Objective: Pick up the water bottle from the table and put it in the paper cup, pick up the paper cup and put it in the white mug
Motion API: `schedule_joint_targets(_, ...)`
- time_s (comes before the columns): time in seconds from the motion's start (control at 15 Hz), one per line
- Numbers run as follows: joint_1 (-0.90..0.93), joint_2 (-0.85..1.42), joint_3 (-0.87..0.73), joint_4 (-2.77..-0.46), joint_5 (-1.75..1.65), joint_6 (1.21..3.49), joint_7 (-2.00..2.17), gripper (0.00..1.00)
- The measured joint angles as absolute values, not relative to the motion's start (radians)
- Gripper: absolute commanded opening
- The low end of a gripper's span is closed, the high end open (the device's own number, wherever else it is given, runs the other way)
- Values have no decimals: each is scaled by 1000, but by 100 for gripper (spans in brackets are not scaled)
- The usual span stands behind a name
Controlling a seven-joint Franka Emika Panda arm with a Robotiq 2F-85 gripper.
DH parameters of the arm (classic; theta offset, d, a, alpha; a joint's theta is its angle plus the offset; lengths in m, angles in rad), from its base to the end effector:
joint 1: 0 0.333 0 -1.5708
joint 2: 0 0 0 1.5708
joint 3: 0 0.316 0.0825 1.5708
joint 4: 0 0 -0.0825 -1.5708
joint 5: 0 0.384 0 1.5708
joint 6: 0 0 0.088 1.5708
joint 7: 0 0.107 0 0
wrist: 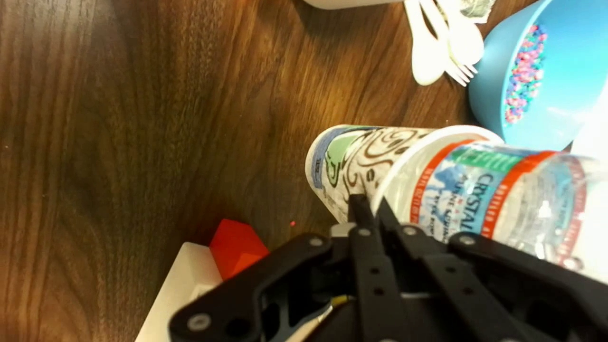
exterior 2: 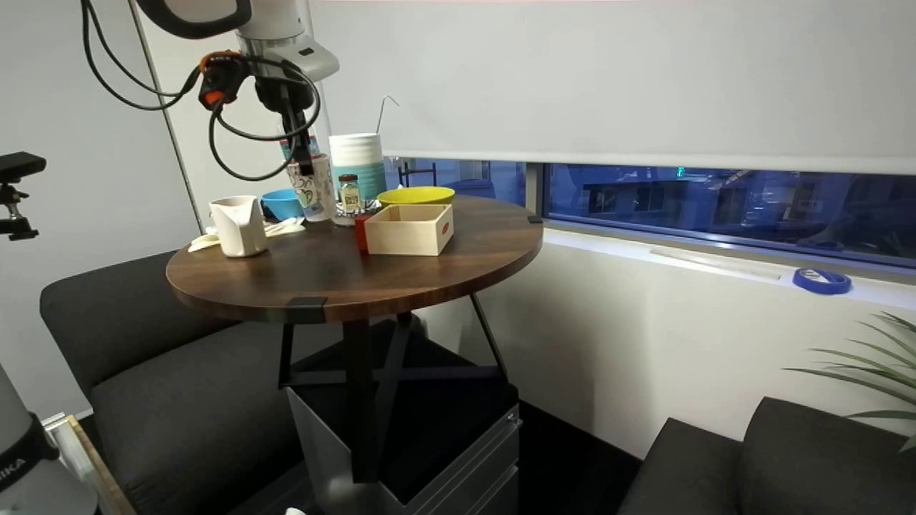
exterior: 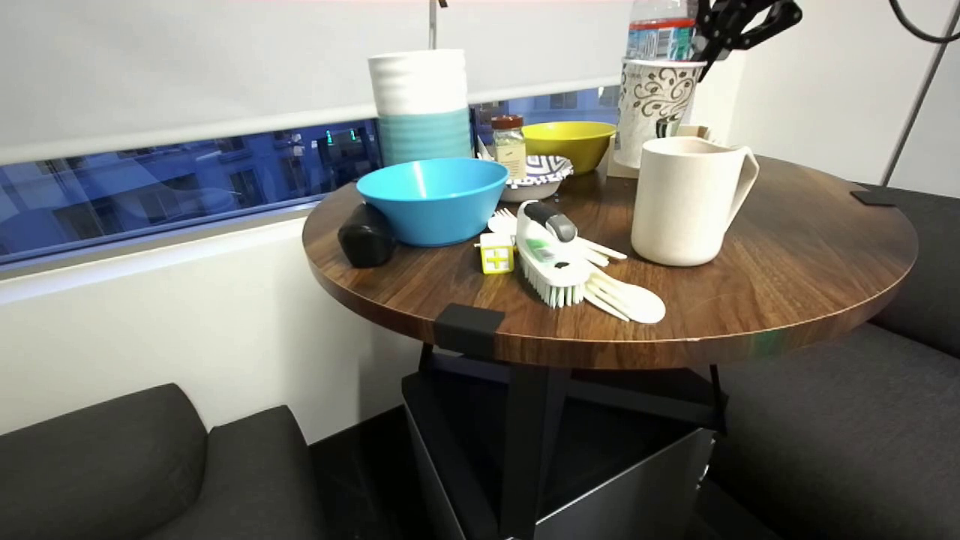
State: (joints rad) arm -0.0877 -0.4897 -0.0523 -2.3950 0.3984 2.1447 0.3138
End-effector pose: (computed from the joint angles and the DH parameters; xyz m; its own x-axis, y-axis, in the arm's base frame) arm 0.4238 -0.0453 0.5227 0.7988 -0.5985 0.0618 -0.5202 -0.7385 -0.4289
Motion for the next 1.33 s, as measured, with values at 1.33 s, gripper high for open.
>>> schedule_joint_targets(1.33,-62,-585,29,-2229,366,1777,426,1)
